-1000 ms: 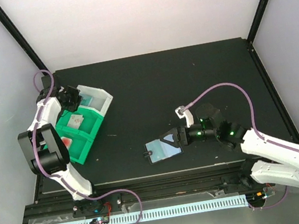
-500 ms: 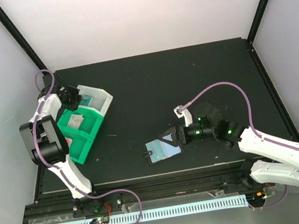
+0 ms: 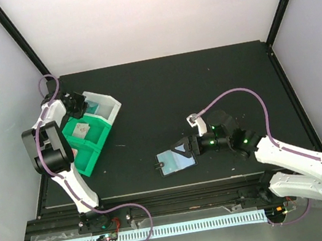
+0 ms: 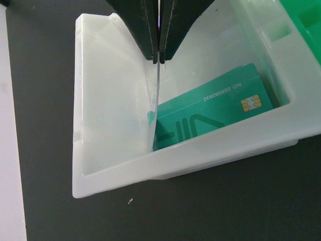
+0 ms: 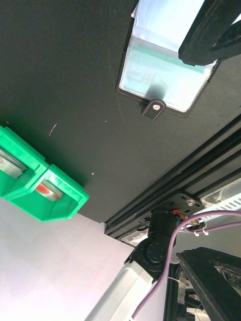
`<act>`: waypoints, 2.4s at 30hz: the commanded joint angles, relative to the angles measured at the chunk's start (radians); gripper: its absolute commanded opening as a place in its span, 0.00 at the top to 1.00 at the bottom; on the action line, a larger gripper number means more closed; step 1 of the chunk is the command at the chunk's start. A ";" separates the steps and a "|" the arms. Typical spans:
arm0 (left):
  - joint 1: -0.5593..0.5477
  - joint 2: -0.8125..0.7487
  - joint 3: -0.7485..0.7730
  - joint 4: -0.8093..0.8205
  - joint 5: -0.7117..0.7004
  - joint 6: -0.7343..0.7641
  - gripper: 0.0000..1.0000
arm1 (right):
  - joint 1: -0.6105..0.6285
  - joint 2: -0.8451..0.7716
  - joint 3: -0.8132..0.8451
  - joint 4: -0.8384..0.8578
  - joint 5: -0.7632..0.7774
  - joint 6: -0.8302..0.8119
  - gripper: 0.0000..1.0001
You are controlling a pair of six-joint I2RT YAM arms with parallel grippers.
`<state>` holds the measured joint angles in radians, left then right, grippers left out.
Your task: Take the credit cards out of the card holder
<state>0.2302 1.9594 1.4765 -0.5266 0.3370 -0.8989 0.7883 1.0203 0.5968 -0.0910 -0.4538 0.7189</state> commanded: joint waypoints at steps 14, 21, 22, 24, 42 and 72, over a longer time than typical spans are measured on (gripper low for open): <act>0.014 -0.011 0.055 0.000 -0.093 0.024 0.88 | -0.011 -0.003 0.013 0.022 0.006 -0.026 0.00; 0.014 -0.038 0.046 0.004 -0.097 0.018 0.81 | -0.012 -0.040 0.008 -0.016 0.042 -0.047 0.00; 0.015 -0.042 0.045 0.003 -0.100 0.018 0.79 | -0.012 -0.047 0.006 -0.019 0.046 -0.048 0.00; 0.014 -0.055 0.044 -0.001 -0.098 0.018 0.75 | -0.012 -0.059 0.003 -0.022 0.048 -0.050 0.00; 0.013 -0.347 -0.081 -0.124 -0.042 0.212 0.01 | -0.013 -0.124 -0.018 -0.078 0.101 -0.034 0.00; -0.306 -0.937 -0.802 0.087 0.457 0.468 0.20 | 0.040 0.298 0.028 -0.023 0.158 -0.005 0.64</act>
<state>-0.0162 1.0866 0.7071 -0.5098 0.7456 -0.4164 0.8040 1.2865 0.5819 -0.1413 -0.3328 0.7067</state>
